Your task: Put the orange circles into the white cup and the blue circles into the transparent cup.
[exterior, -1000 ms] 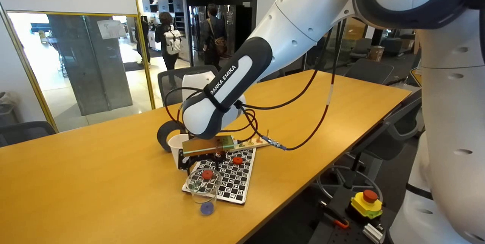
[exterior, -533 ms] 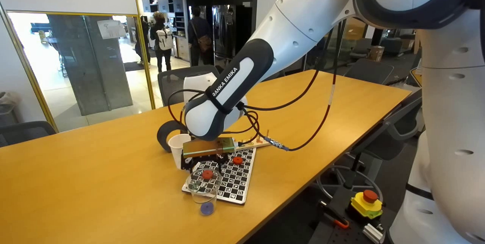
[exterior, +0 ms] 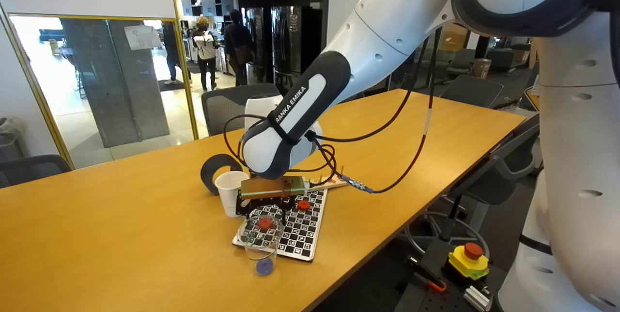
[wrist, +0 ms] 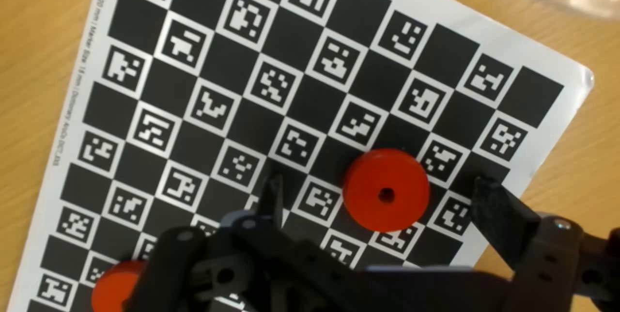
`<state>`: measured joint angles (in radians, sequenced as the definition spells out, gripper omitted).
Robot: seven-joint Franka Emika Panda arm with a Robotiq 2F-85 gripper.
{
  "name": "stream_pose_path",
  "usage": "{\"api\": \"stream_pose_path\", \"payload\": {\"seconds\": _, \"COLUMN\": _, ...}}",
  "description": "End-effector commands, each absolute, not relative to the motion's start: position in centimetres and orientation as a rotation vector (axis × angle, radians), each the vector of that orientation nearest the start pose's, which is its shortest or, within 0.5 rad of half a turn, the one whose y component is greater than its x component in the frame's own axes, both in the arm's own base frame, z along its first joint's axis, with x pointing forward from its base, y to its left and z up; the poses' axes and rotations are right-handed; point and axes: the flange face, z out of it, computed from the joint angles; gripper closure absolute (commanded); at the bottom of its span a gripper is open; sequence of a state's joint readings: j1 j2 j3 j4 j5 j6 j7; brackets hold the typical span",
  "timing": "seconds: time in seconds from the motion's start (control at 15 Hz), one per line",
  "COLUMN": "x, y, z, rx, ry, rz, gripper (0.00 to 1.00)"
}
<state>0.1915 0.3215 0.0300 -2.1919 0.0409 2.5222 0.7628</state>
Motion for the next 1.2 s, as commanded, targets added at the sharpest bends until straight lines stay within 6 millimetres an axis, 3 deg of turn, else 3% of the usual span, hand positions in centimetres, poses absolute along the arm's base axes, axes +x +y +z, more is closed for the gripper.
{"api": "stream_pose_path", "payload": {"seconds": 0.0, "x": 53.7, "y": 12.3, "z": 25.2, "rx": -2.937, "ry": 0.846, "rz": -0.015, "gripper": 0.00}}
{"api": "stream_pose_path", "payload": {"seconds": 0.47, "x": 52.6, "y": 12.3, "z": 26.0, "rx": -2.928, "ry": 0.833, "rz": -0.023, "gripper": 0.00}}
{"api": "stream_pose_path", "payload": {"seconds": 1.13, "x": 53.2, "y": 12.6, "z": 25.5, "rx": -2.920, "ry": 0.794, "rz": -0.005, "gripper": 0.00}}
